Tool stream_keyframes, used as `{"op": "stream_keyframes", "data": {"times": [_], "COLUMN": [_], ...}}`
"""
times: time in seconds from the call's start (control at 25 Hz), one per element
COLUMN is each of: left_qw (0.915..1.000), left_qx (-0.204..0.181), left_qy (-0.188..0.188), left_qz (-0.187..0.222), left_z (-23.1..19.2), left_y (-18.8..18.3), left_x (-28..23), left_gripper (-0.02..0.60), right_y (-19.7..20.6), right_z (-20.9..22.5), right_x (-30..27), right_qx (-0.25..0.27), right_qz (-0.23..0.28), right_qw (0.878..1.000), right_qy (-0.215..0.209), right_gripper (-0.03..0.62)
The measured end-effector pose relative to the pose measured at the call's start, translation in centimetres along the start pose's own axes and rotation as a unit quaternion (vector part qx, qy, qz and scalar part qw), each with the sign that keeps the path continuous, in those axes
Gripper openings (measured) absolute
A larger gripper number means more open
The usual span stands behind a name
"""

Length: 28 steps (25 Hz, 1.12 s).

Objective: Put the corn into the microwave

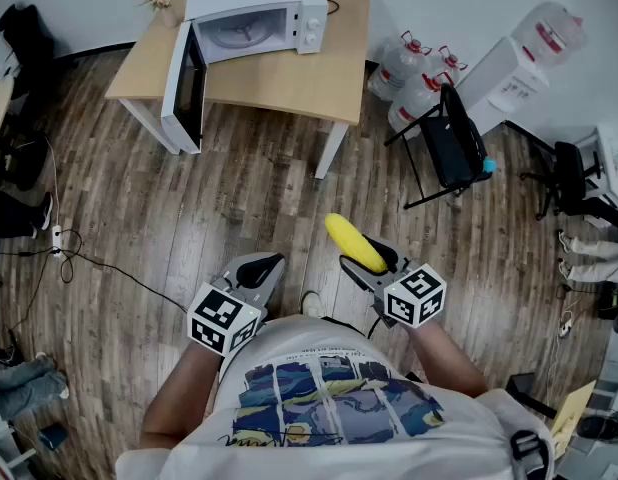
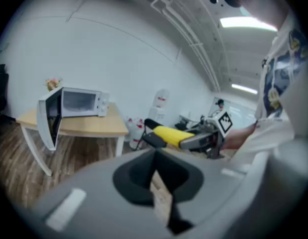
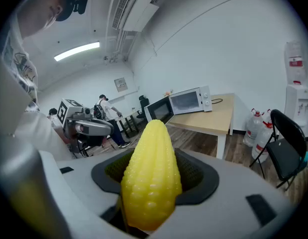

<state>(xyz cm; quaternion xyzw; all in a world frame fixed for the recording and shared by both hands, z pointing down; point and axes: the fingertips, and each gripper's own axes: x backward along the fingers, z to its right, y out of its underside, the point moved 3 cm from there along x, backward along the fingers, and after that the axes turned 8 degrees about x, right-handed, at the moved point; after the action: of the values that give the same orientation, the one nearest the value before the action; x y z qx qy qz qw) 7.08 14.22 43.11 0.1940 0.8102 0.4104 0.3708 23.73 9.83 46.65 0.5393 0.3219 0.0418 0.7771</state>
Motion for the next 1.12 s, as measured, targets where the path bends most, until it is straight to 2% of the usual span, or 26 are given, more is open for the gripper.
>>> {"op": "stream_keyframes", "data": {"times": [0.36,0.6,0.8,1.12], "left_qw": [0.9991,0.9987,0.9976,0.9984], "left_qx": [0.019,0.018,0.032,0.0], "left_qy": [-0.036,-0.044,-0.052,-0.024], "left_qz": [0.011,0.02,0.033,0.051], "left_z": [3.4,4.5,2.7,-4.2], "left_y": [2.0,1.2,0.2,-4.7], "left_x": [-1.5,-1.6,-1.2,-2.3], "left_gripper": [0.009,0.009,0.009,0.009], "right_y": [2.5,3.1,2.2,-3.2], "right_z": [1.8,3.2,4.3,7.2], "right_x": [3.9,4.7,2.6,-3.3], "right_qx": [0.017,0.015,0.018,0.027], "right_qz": [-0.011,-0.022,-0.028,-0.021], "right_qw": [1.0,1.0,0.999,0.999], "right_qy": [-0.014,-0.012,-0.007,0.034], "right_gripper": [0.253,0.253,0.253,0.253]}}
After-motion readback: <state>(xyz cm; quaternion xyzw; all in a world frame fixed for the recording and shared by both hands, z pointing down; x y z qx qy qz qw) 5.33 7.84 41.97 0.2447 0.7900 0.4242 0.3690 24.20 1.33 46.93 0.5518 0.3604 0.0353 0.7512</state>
